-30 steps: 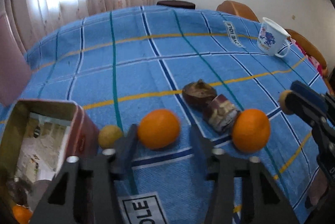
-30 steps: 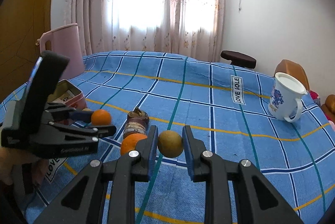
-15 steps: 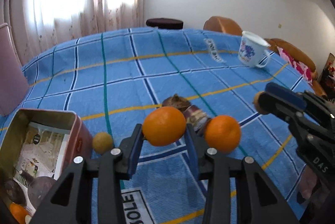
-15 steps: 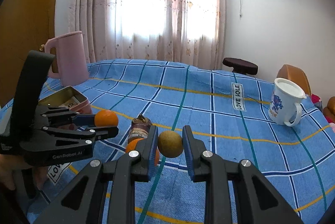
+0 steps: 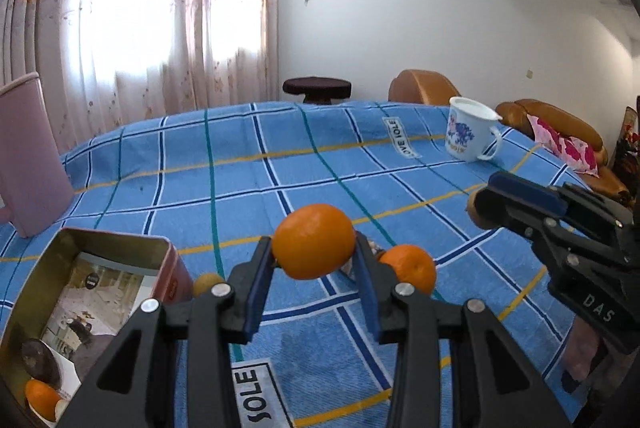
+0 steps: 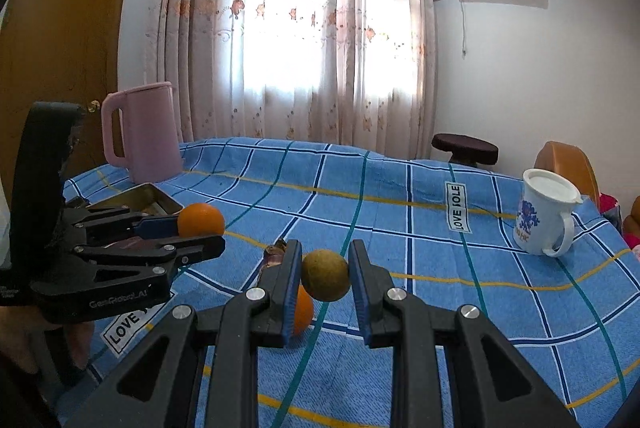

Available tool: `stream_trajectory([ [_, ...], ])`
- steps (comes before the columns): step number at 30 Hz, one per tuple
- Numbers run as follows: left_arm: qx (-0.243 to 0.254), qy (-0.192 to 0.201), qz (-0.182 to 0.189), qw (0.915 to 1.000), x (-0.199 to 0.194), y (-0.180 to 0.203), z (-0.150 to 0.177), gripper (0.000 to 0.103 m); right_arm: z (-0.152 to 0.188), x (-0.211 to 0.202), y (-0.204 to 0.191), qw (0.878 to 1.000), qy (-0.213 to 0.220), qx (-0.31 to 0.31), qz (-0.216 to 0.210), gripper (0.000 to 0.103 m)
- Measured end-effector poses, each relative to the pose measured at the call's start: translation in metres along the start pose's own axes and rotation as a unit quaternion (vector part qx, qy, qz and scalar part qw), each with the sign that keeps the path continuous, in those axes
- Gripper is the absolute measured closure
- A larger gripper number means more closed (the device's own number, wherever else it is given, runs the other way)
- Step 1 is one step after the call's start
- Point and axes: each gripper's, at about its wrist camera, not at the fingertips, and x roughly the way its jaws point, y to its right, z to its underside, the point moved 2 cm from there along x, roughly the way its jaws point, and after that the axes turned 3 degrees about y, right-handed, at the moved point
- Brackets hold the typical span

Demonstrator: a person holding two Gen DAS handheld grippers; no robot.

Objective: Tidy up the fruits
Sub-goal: 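Carry the orange and yellow-green fruit toward the pink tin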

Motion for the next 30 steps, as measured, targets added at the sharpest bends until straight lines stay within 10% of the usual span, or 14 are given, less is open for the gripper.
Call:
stream_trajectory([
  [30, 0.011, 0.079, -0.016, 0.9967, -0.036, 0.005, 0.003, 0.062, 0.0, -0.014, -0.01, 0.998, 0.048, -0.026, -0.001, 0.078],
])
